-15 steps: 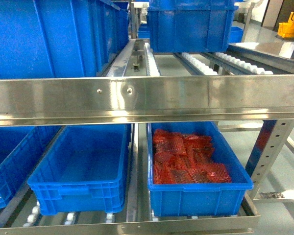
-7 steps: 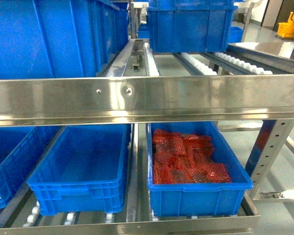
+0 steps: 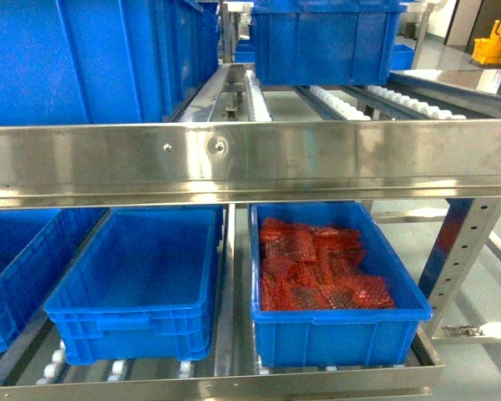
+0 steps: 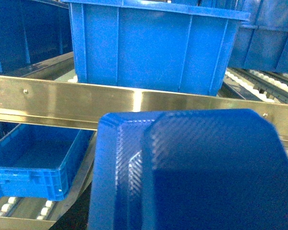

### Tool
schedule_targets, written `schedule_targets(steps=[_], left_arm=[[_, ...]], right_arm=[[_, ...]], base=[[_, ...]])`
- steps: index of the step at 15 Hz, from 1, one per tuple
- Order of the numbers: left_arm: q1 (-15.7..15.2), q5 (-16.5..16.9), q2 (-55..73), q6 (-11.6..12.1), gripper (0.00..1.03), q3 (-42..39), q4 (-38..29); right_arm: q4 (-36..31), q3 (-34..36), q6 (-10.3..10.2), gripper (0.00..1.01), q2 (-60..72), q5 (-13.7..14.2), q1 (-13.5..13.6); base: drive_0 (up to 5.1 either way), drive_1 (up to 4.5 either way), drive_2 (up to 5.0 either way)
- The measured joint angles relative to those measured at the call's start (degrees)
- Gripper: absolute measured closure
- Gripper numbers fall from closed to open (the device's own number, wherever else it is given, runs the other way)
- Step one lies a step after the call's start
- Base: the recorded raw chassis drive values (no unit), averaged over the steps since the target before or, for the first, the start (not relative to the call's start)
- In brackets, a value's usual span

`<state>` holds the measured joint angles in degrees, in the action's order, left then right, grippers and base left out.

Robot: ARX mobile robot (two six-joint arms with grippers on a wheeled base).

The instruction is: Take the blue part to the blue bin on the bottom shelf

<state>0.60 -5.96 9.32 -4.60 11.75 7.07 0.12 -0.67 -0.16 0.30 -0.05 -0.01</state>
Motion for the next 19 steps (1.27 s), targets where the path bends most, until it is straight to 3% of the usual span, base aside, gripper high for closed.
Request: schedule_targets(steps=[19], left_arm=[[0.0, 0.0, 0.0, 0.0, 0.6, 0.0, 0.15]], right_arm=[[0.17, 0.0, 0.0, 0.03, 0.0, 0.04, 0.0]], base=[[0.0, 0.0, 0.0]])
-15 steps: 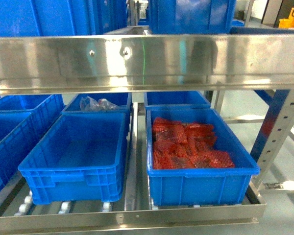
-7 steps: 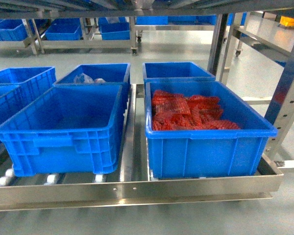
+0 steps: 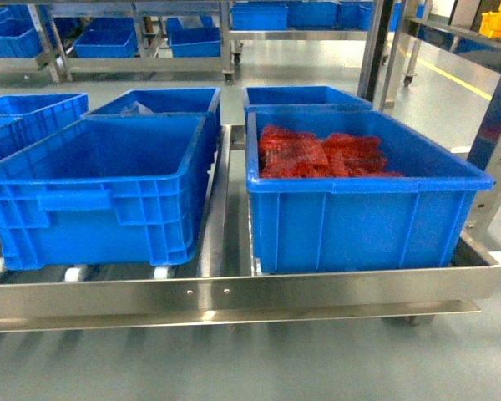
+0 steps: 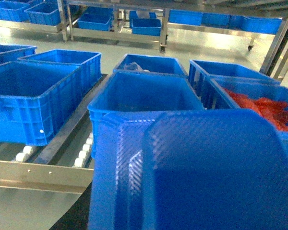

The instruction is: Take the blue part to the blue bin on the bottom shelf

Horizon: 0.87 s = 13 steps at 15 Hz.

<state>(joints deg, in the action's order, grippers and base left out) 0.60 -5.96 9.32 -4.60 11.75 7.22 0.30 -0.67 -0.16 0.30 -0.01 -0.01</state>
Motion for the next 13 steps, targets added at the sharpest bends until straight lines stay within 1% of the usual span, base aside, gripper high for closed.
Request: schedule_targets(steps=[9, 13], left_arm=[[0.0, 0.02, 0.0, 0.0, 0.6, -0.02, 0.02], [0.0, 0.02, -0.11, 0.0, 0.6, -0.02, 0.0]], right_arm=[[0.04, 0.0, 0.02, 0.03, 0.0, -0.02, 0.0], [-0.07, 0.0, 0.02, 0.03, 0.0, -0.02, 0.0]], base=[[0.0, 0.0, 0.0], [0.0, 4.1, -4.0]])
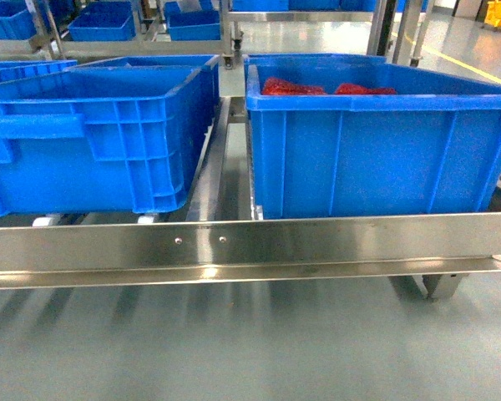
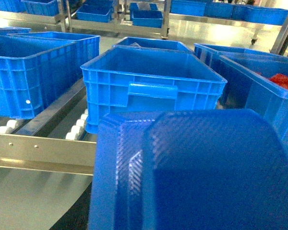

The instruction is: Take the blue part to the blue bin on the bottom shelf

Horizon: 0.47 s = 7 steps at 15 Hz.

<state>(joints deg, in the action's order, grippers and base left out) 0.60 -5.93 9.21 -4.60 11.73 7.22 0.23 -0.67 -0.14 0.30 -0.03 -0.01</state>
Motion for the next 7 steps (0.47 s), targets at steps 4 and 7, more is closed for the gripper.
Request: schedule_targets(steps=[4, 7], left_arm=[[0.0, 0.0, 0.02, 0.0, 0.6, 0.0, 0.02], [0.0, 0.04, 0.11, 0.0, 0.6, 0.0, 0.0]], right_arm=[[0.0, 0.0, -0.02, 0.03, 0.0, 0.02, 0.0], [0.04, 0.0, 0.0, 0.03, 0.0, 0.0, 0.0]], base=[[-0.1, 3.93, -4.2], [-0.1, 3.98, -4.1]])
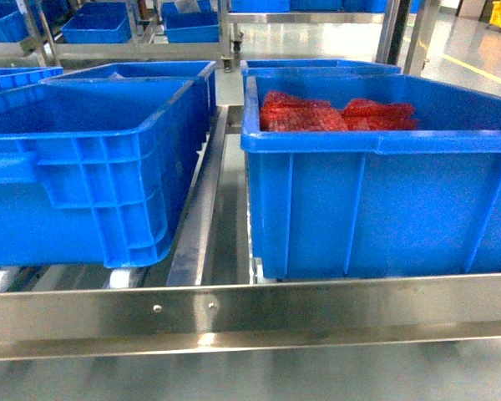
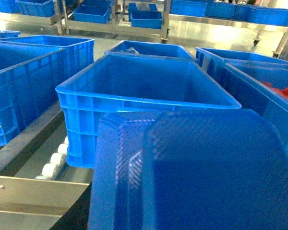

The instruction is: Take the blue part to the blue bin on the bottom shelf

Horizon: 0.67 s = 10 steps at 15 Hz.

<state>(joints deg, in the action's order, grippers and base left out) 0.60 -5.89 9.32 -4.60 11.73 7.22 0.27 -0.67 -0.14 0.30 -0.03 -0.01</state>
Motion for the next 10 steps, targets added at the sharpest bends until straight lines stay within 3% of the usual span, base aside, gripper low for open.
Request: schedule_targets(steps=[8, 10], left_arm=[[0.0, 0.09, -0.07, 0.0, 0.6, 0.0, 0.0], [0.0, 0.11, 0.2, 0.0, 0.6, -0.02, 0.09]], right_arm=[[-0.02, 0.0, -0.02, 0.03, 0.0, 0.02, 0.0], [-0.09, 0.0, 0.0, 0.03, 0.0, 0.02, 0.0]], base=[[0.0, 4.05, -4.1], [0.0, 0.0, 0.0]])
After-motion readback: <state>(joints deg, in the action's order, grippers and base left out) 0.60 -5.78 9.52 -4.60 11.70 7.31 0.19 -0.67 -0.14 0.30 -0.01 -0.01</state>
